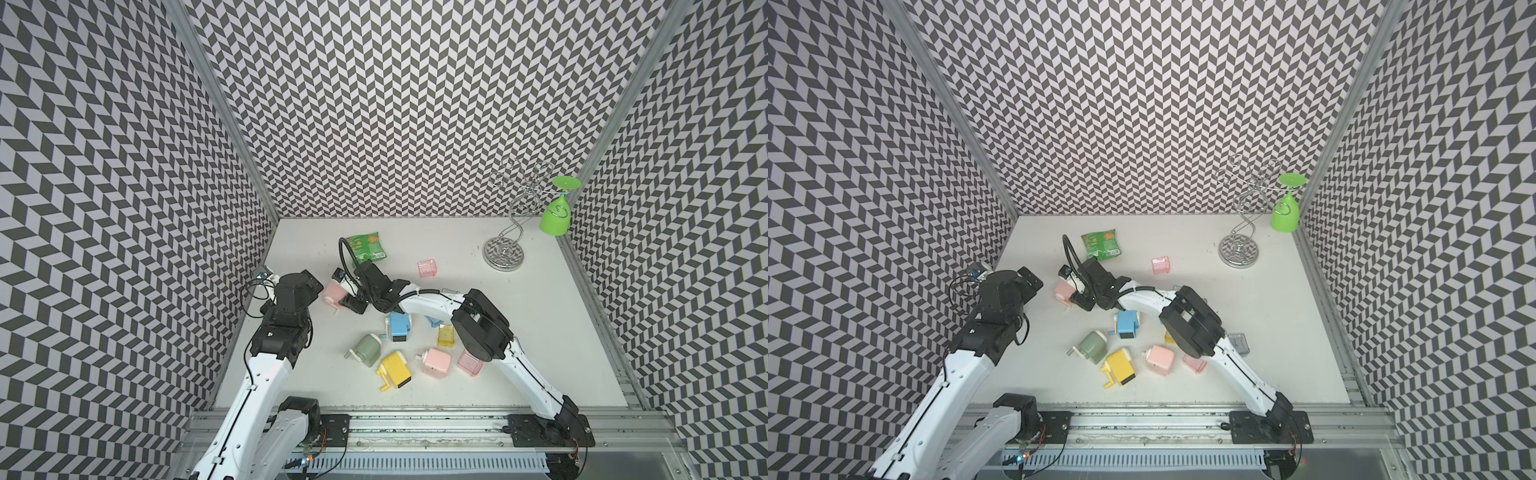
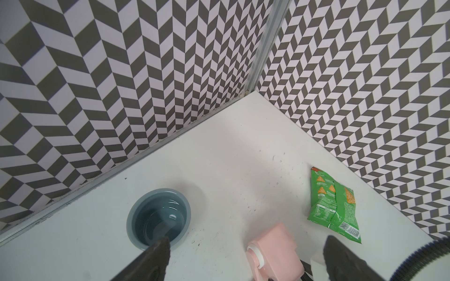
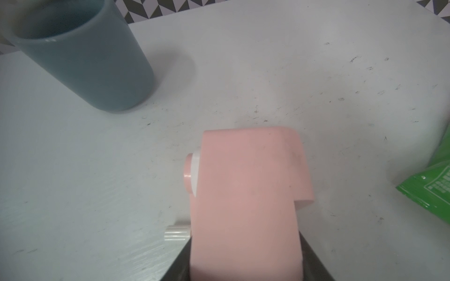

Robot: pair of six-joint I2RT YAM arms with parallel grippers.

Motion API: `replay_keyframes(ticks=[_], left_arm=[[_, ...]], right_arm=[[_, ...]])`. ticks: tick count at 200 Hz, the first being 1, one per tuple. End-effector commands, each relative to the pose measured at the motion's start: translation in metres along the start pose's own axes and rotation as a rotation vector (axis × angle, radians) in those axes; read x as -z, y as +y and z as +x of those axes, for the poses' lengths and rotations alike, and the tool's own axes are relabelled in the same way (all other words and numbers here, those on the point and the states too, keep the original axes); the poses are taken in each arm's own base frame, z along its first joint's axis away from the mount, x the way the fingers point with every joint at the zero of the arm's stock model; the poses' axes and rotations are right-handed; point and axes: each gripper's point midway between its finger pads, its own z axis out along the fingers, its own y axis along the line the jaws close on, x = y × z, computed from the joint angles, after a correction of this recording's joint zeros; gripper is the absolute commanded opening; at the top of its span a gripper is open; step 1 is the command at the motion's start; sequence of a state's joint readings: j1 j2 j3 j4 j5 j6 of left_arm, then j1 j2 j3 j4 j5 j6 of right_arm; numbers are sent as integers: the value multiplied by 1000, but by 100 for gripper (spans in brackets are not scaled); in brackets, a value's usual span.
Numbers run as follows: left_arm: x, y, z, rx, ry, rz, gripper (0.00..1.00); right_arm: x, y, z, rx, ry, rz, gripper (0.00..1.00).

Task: Put the tray back into the pencil sharpener
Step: Pick up the pencil sharpener from the center of the board.

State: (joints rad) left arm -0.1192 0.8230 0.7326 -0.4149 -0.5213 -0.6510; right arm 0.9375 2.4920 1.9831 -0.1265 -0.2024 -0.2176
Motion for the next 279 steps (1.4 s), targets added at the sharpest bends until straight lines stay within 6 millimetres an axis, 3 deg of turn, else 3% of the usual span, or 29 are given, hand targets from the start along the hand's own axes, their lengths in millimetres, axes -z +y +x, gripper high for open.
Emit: replay_keyframes(ticks=[1, 71, 121, 174, 199, 231, 279], left_arm=[[13, -8, -22, -27, -47, 39, 99], [41, -56, -68, -132, -89, 237, 99], [62, -114, -82, -210, -37, 493, 100], [90, -150, -52, -159, 202, 741, 100], [104, -176, -46, -168, 300, 884, 99], [121, -204, -23, -167, 524, 1060, 100], [122, -217, -11, -160, 620, 1140, 100]], right_arm=[[48, 0, -79, 44, -193, 10, 32], [128, -11, -110, 27, -312, 69, 25], [191, -33, -116, 35, -398, 133, 24], [250, -37, -116, 101, -454, 124, 25], [275, -32, -114, 130, -479, 103, 24], [305, -17, -116, 193, -534, 94, 25], [331, -7, -128, 191, -618, 84, 25]])
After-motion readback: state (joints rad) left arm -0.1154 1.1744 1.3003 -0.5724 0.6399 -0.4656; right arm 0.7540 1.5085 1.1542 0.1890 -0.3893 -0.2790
